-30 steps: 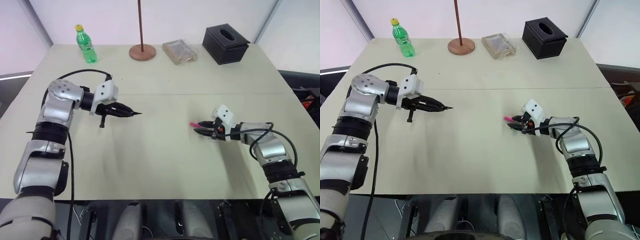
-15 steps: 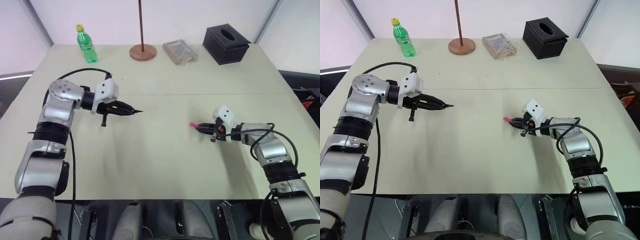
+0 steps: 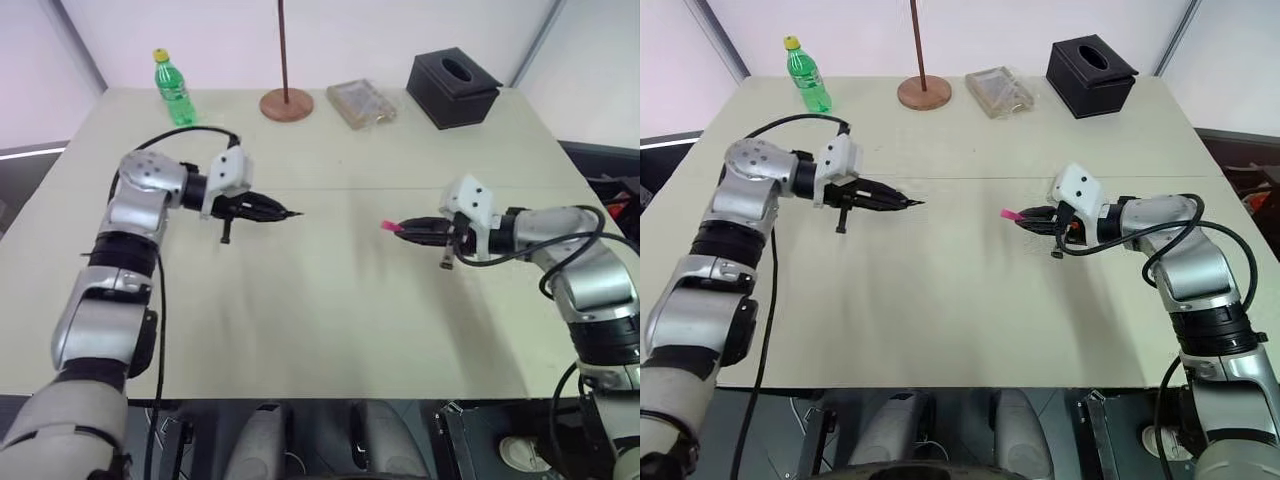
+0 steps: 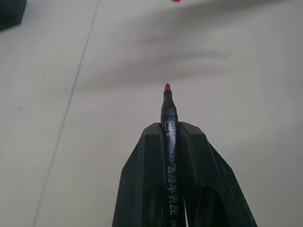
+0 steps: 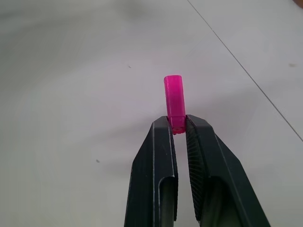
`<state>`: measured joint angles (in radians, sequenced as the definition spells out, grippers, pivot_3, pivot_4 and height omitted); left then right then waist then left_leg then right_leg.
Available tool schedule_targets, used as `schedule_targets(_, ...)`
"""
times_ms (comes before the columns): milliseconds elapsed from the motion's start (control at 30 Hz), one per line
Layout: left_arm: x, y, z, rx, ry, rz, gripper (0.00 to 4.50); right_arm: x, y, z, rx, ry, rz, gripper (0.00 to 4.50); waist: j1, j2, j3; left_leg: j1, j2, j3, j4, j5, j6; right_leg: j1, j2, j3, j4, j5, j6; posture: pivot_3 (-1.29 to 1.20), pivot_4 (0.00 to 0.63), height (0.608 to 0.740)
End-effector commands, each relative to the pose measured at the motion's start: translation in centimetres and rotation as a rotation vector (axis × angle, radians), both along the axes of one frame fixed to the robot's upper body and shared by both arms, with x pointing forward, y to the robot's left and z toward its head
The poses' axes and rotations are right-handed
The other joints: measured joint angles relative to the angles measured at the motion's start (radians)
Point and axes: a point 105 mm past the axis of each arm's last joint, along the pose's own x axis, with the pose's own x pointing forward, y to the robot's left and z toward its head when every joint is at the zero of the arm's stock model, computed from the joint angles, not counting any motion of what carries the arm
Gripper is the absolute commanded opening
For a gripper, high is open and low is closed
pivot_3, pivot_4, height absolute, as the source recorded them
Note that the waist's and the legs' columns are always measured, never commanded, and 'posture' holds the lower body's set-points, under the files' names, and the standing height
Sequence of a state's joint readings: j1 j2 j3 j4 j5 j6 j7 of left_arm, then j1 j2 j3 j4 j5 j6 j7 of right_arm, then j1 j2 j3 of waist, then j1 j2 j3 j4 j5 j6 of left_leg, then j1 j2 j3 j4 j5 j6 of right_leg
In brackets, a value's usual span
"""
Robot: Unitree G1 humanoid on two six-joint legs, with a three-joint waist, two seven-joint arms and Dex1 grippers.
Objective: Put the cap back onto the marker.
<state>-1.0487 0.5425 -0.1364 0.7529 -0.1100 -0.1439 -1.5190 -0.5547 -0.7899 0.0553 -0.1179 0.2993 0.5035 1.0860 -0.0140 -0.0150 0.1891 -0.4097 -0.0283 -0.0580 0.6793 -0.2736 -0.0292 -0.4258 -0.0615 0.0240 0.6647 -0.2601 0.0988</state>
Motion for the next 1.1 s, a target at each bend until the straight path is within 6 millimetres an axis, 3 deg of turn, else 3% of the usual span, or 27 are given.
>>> schedule_targets(33, 0.0, -1.4, 1.5, -0.039, -0.047, -0.045, 0.00, -0.6, 1.3, 2.3, 0.014, -0.066, 0.050, 0.02, 0.000, 0.000, 0.000, 0.000, 0.000, 0.000, 0.000, 0.000, 0.000, 0.000, 0.000, 0.000, 0.000, 0.000, 0.000, 0.00, 0.150, 0.740)
schedule_targets(167, -0.3, -3.7, 1.4, -0.062, -0.046, -0.107, 0.00, -0.6, 2.4, 2.3, 0.033, -0.067, 0.065, 0.02, 0.000, 0.000, 0.000, 0.000, 0.000, 0.000, 0.000, 0.000, 0.000, 0.000, 0.000, 0.000, 0.000, 0.000, 0.000, 0.00, 0.150, 0.740)
schedule_targets(433, -0.4, -5.9, 1.4, -0.092, -0.048, -0.144, 0.00, -0.1, 3.2, 2.3, 0.049, -0.070, 0.067, 0.02, 0.000, 0.000, 0.000, 0.000, 0.000, 0.000, 0.000, 0.000, 0.000, 0.000, 0.000, 0.000, 0.000, 0.000, 0.000, 0.00, 0.150, 0.740)
schedule_targets(733, -1.0, -6.0, 1.1, -0.079, -0.042, -0.159, 0.00, 0.1, 3.2, 2.1, 0.052, -0.068, 0.061, 0.02, 0.000, 0.000, 0.000, 0.000, 0.000, 0.000, 0.000, 0.000, 0.000, 0.000, 0.000, 0.000, 0.000, 0.000, 0.000, 0.00, 0.150, 0.740)
schedule_targets(1100, -0.3, -5.0, 1.1, -0.065, -0.044, -0.134, 0.00, 0.3, 2.5, 1.7, 0.043, -0.062, 0.039, 0.02, 0.000, 0.000, 0.000, 0.000, 0.000, 0.000, 0.000, 0.000, 0.000, 0.000, 0.000, 0.000, 0.000, 0.000, 0.000, 0.00, 0.150, 0.740)
